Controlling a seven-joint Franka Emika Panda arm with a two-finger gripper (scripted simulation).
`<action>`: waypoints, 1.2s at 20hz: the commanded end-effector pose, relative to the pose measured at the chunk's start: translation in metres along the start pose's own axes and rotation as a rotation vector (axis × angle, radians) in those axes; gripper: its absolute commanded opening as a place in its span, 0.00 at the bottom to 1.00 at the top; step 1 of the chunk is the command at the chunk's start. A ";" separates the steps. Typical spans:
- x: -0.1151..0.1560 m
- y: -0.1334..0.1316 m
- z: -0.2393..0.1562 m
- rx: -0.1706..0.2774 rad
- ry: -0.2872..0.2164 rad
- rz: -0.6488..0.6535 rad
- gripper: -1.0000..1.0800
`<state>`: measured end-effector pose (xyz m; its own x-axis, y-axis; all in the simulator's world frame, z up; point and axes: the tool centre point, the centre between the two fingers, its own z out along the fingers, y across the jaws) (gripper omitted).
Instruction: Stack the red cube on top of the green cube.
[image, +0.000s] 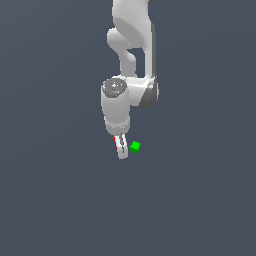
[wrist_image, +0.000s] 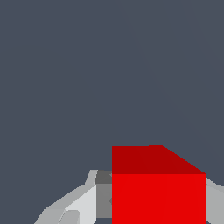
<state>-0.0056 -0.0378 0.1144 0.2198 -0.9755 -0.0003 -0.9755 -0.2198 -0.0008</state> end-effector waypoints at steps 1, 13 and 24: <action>0.000 0.000 -0.005 -0.001 0.000 0.000 0.00; -0.033 0.007 0.019 0.000 0.001 0.000 0.00; -0.081 0.013 0.052 -0.001 0.001 -0.001 0.00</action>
<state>-0.0361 0.0358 0.0638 0.2222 -0.9750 -0.0001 -0.9750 -0.2222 0.0019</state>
